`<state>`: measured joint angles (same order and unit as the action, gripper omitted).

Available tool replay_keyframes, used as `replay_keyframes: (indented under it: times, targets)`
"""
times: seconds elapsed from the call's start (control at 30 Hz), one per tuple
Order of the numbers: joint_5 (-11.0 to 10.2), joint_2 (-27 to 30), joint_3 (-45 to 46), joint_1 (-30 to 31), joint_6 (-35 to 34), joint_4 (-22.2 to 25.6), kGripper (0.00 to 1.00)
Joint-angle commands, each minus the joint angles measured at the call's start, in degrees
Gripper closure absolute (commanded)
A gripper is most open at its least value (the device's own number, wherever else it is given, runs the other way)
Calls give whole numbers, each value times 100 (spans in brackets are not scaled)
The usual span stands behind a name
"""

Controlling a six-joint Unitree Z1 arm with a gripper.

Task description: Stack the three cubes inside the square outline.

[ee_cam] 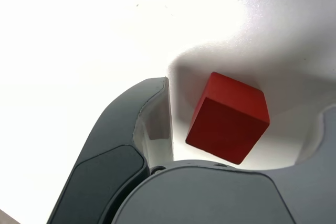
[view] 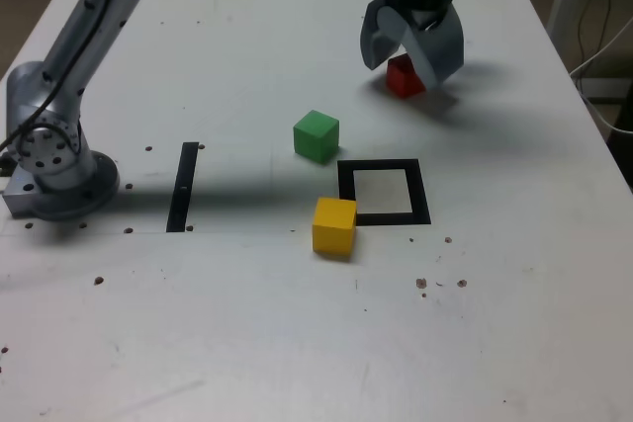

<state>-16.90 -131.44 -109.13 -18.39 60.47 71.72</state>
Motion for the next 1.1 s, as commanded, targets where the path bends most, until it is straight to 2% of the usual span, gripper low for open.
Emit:
replay_keyframes:
  times: [0.0, 0.27, 0.4, 1.07]
  targets:
    - [1, -59, -34, 10, -85, 20, 17]
    - [-7, -162, -95, 75, -283, 60, 55]
    - [14, -157, -109, 111, -282, 75, 65]
    - [120, -21, -104, 148, -453, 222, 67]
